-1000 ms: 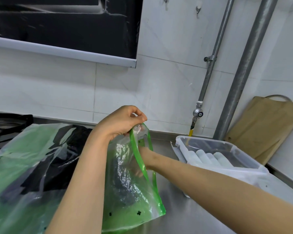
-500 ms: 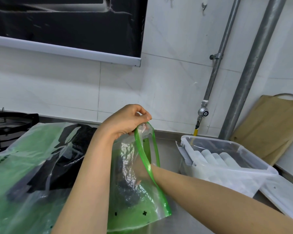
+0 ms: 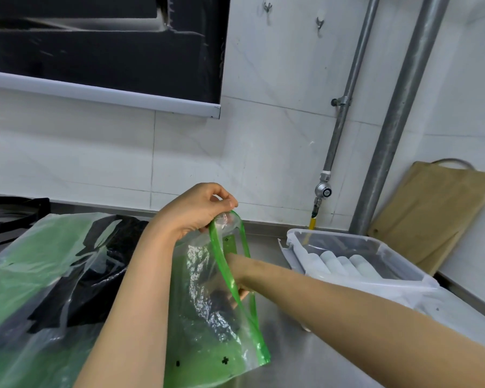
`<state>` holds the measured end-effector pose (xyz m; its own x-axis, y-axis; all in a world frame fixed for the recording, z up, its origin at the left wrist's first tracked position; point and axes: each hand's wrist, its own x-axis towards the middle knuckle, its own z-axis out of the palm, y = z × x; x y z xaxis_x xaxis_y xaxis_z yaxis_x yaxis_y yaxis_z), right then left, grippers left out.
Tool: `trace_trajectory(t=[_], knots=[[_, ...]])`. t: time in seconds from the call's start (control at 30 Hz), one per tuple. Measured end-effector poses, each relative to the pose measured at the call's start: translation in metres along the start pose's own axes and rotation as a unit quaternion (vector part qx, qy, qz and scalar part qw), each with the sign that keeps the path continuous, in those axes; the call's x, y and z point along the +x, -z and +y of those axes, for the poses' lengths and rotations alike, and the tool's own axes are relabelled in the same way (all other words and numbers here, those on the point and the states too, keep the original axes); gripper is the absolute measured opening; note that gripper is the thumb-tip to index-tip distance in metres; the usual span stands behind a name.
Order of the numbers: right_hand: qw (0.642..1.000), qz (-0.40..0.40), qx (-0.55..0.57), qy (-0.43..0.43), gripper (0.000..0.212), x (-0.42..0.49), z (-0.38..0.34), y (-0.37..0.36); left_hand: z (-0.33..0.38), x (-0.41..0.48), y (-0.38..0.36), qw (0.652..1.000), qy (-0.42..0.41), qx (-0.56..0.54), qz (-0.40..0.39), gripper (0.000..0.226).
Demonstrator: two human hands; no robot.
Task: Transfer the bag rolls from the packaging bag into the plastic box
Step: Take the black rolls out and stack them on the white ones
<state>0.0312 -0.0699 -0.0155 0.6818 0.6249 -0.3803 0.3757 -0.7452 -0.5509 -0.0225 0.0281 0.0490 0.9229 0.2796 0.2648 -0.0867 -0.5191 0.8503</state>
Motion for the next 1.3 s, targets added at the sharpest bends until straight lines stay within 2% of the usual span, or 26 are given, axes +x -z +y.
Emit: trace_trajectory(t=[0.17, 0.3, 0.63, 0.9, 1.1, 1.3], knots=[[0.999, 0.032, 0.028, -0.028, 0.037, -0.016, 0.003, 0.029, 0.0, 0.0, -0.002, 1.0, 0.0, 0.014, -0.001, 0.02], [0.998, 0.047, 0.028, -0.033, 0.016, -0.034, 0.008, 0.054, 0.0, 0.0, -0.003, 1.0, 0.005, 0.022, -0.006, 0.018], [0.991, 0.123, 0.042, -0.036, 0.02, -0.06, 0.029, 0.108, -0.001, 0.004, -0.013, 0.999, 0.023, 0.042, -0.017, 0.018], [0.977, 0.186, 0.066, -0.077, 0.022, -0.067, 0.06, 0.147, -0.002, 0.007, -0.017, 0.998, 0.025, 0.052, -0.026, 0.015], [0.972, 0.2, 0.073, -0.098, 0.031, -0.057, 0.082, 0.152, -0.001, 0.008, -0.018, 0.998, 0.022, 0.053, -0.021, 0.017], [0.97, 0.203, 0.092, -0.096, 0.023, -0.048, 0.087, 0.152, -0.001, 0.007, -0.018, 0.998, 0.028, 0.06, -0.024, 0.018]])
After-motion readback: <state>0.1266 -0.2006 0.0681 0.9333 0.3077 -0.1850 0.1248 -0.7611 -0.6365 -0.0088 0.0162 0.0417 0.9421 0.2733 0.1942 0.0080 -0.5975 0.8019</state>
